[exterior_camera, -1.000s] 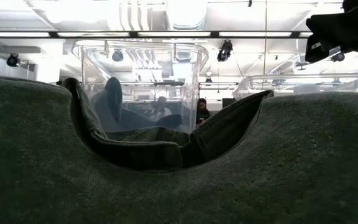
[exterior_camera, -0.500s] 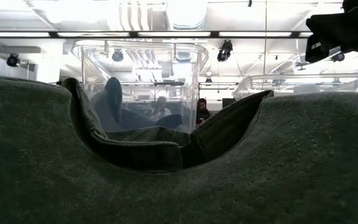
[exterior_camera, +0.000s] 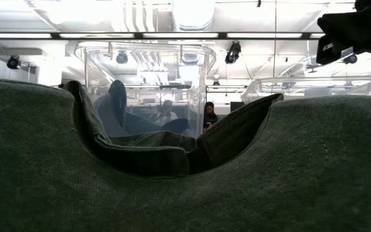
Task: Pick and place caps into container
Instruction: Put the left blue cap into the left transparent container
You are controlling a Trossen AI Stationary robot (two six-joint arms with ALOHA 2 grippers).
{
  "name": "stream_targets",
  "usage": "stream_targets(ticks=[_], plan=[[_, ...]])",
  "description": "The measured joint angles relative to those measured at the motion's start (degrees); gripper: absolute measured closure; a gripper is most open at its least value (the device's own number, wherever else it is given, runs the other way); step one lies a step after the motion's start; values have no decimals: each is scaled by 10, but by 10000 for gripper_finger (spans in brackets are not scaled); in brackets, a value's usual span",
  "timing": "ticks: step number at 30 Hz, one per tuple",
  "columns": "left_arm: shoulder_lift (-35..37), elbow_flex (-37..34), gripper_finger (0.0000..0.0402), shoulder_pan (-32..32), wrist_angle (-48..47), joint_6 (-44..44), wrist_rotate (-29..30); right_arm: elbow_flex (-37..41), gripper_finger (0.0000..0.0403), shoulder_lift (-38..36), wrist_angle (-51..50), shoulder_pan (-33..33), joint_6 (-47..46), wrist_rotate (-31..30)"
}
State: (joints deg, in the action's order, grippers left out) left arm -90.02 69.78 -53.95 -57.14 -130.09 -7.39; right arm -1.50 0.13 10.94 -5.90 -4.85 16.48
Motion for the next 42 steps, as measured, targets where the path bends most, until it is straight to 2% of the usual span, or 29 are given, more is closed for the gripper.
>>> stream_targets(ticks=[7,15,21,25,42], plan=[[0,-61,259,0,88,-6,20,0,365,0,1,0,-40,0],[1,-118,259,0,154,-6,20,0,365,0,0,0,-18,0],[1,-176,259,1,285,0,41,0,365,0,0,0,9,0],[1,-204,259,1,333,11,45,0,365,0,-3,0,9,0],[2,-211,259,1,337,69,48,0,365,0,-4,0,8,0]])
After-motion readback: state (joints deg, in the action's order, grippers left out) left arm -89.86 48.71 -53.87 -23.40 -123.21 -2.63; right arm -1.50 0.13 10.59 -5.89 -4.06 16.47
